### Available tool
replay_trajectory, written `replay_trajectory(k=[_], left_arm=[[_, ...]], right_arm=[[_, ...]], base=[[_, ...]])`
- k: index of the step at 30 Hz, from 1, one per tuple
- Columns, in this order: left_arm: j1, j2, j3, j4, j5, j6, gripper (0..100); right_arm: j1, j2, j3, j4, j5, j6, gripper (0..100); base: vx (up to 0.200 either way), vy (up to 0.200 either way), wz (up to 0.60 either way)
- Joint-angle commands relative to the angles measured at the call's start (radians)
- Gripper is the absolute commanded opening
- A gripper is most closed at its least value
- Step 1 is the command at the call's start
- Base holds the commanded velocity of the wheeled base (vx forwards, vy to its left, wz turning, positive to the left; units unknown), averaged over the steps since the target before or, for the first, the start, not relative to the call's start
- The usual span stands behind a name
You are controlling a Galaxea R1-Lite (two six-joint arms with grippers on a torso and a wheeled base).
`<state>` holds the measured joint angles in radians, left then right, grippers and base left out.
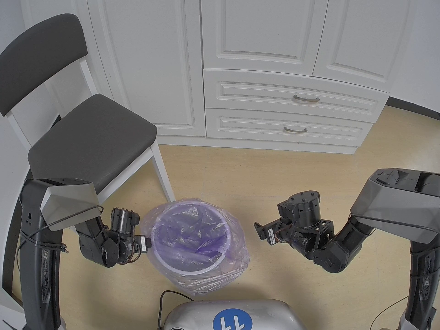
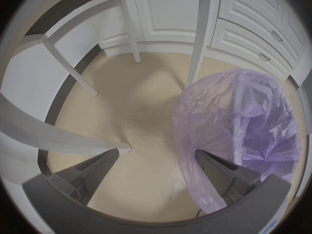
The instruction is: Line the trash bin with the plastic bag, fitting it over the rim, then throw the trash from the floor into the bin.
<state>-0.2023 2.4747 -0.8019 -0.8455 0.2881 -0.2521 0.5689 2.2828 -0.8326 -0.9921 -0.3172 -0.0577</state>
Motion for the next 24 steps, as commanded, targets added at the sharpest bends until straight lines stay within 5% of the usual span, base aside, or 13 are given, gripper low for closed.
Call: replay_trajectory(k=[1, 17, 24], left_arm=[[0.003, 0.029, -0.069, 0.000, 0.000, -0.006, 100], [0.006, 0.003, -0.255, 0.189, -0.007, -0.161, 100], [0.037, -0.178, -0.089, 0.161, -0.184, -0.164, 100]], right_arm=[[0.000, 0.007, -0.002, 0.000, 0.000, 0.001, 100], [0.003, 0.055, -0.026, -0.065, 0.000, 0.002, 100], [0.031, 0.050, -0.013, -0.077, 0.000, 0.002, 100]], base=[[0.000, 0.000, 0.00], [0.000, 0.000, 0.00], [0.000, 0.000, 0.00]])
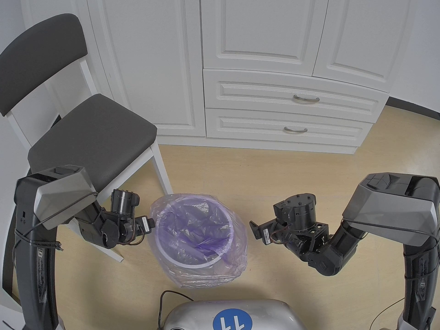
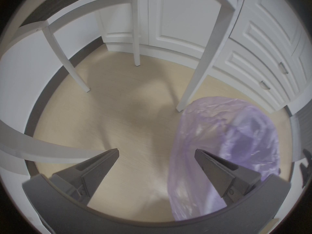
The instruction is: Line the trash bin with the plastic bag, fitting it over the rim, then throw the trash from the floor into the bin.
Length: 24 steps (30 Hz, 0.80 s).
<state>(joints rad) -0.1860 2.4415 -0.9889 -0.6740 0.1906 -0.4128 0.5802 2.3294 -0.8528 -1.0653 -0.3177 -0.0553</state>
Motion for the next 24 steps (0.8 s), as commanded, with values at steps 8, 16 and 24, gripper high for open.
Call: replay_trajectory(k=[8, 16, 24], left_arm=[[-0.036, -0.343, 0.279, 0.010, -0.120, 0.046, 100], [-0.214, -0.338, 0.250, 0.102, -0.013, 0.046, 100], [-0.326, -0.173, -0.097, 0.453, 0.193, 0.046, 100]], right_arm=[[0.033, -0.030, 0.038, -0.008, -0.003, -0.001, 100], [0.033, -0.030, 0.040, -0.008, -0.011, -0.020, 100], [0.030, -0.035, 0.127, -0.076, -0.047, -0.143, 100]], base=[[0.000, 0.000, 0.00], [0.000, 0.000, 0.00], [0.000, 0.000, 0.00]])
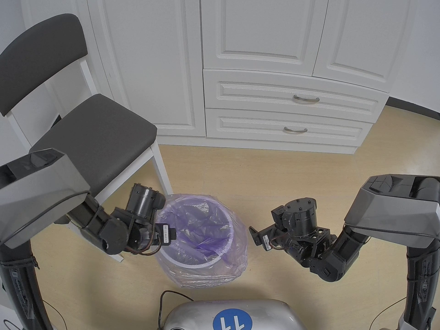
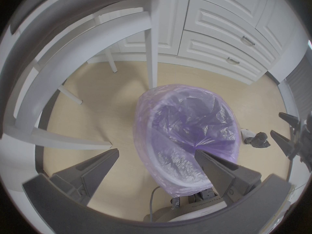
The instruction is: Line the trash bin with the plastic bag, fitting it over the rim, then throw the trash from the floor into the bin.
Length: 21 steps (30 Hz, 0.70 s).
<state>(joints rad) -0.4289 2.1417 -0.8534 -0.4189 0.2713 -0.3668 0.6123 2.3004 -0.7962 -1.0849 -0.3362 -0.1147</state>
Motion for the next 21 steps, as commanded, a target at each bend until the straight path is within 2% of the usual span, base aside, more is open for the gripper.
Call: replay_trajectory(k=[1, 4, 9, 11, 14, 18, 21], left_arm=[[-0.094, 0.155, -0.286, 0.261, 0.135, -0.003, 100], [-0.109, 0.213, -0.386, 0.345, 0.186, -0.003, 100], [-0.136, 0.261, -0.466, 0.405, 0.249, 0.003, 100], [-0.137, 0.262, -0.469, 0.405, 0.250, 0.003, 100], [-0.145, 0.313, -0.521, 0.430, 0.299, 0.005, 100], [-0.145, 0.339, -0.538, 0.433, 0.309, 0.006, 100], [-0.145, 0.339, -0.530, 0.447, 0.309, 0.005, 100]], right_arm=[[-0.002, -0.001, 0.091, -0.102, -0.032, -0.114, 100], [-0.002, 0.005, 0.140, -0.219, -0.030, -0.191, 100], [-0.006, 0.028, 0.184, -0.336, -0.030, -0.257, 100], [-0.006, 0.028, 0.186, -0.339, -0.030, -0.258, 100], [-0.013, 0.028, 0.192, -0.352, -0.030, -0.270, 100], [-0.011, 0.019, 0.222, -0.380, -0.027, -0.286, 100], [-0.011, 0.028, 0.250, -0.457, -0.021, -0.329, 100]], base=[[0.000, 0.000, 0.00], [0.000, 0.000, 0.00], [0.000, 0.000, 0.00], [0.000, 0.000, 0.00], [0.000, 0.000, 0.00], [0.000, 0.000, 0.00], [0.000, 0.000, 0.00]])
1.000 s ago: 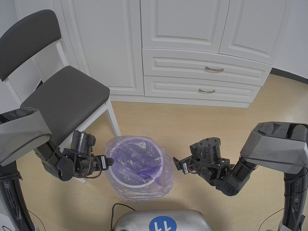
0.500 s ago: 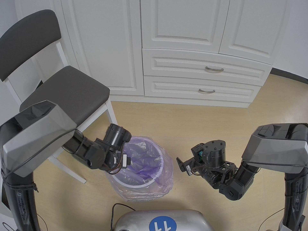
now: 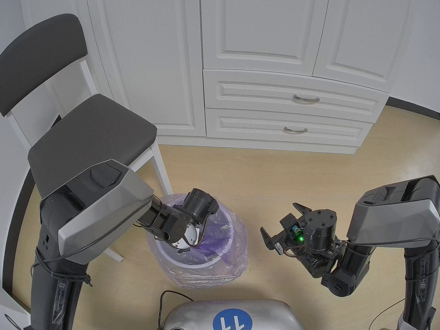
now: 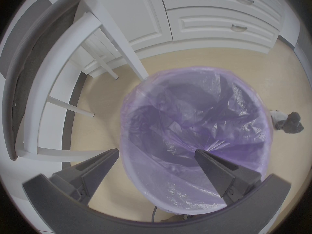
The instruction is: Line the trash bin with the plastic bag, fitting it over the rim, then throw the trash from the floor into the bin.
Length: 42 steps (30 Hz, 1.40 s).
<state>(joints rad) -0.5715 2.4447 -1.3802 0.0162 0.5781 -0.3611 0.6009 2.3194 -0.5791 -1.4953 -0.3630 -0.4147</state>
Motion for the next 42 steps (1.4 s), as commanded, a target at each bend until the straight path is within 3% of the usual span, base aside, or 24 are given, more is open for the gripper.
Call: replay_trajectory(k=[1, 7, 15, 24, 37, 42], left_arm=[[-0.002, 0.031, 0.001, 0.022, 0.002, -0.001, 100], [-0.002, -0.013, 0.061, 0.041, 0.002, -0.007, 100], [0.007, -0.153, 0.279, 0.027, -0.001, -0.055, 100], [0.016, -0.210, 0.478, -0.151, -0.007, -0.082, 100], [0.079, -0.200, 0.543, -0.242, -0.012, -0.087, 100], [0.122, -0.162, 0.592, -0.369, -0.026, -0.082, 100]], right_arm=[[0.000, 0.012, 0.038, -0.066, 0.006, -0.039, 100], [0.000, 0.011, 0.056, -0.075, 0.006, -0.058, 100], [0.008, 0.002, 0.076, -0.075, 0.007, -0.067, 100], [0.011, 0.000, 0.081, -0.075, 0.007, -0.075, 100], [0.010, 0.009, 0.081, -0.075, 0.007, -0.075, 100], [0.010, 0.012, 0.079, -0.075, 0.007, -0.076, 100]], base=[[0.000, 0.000, 0.00], [0.000, 0.000, 0.00], [0.000, 0.000, 0.00], [0.000, 0.000, 0.00], [0.000, 0.000, 0.00], [0.000, 0.000, 0.00]])
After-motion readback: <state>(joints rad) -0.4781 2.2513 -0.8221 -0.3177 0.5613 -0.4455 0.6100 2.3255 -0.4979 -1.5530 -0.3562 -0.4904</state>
